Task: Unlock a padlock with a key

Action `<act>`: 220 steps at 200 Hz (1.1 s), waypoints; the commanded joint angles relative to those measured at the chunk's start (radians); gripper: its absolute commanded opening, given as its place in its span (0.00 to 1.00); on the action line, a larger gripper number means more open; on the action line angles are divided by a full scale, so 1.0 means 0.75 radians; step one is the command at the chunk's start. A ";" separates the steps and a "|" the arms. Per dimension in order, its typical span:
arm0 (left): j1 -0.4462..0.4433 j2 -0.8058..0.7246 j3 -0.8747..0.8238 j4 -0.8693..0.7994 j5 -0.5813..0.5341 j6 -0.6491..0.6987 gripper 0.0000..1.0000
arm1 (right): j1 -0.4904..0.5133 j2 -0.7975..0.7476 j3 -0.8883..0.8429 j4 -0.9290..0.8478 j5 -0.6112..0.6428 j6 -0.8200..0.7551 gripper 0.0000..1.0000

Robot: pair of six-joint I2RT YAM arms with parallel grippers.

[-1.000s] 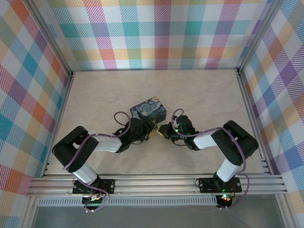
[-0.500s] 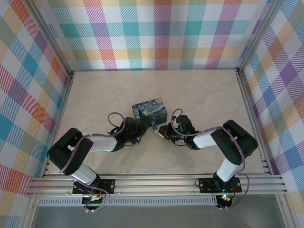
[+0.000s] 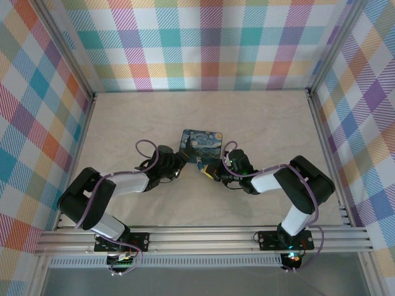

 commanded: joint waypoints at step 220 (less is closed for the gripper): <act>-0.196 0.167 -0.015 0.343 0.071 -0.082 0.42 | -0.005 0.029 0.023 0.044 -0.028 0.039 0.00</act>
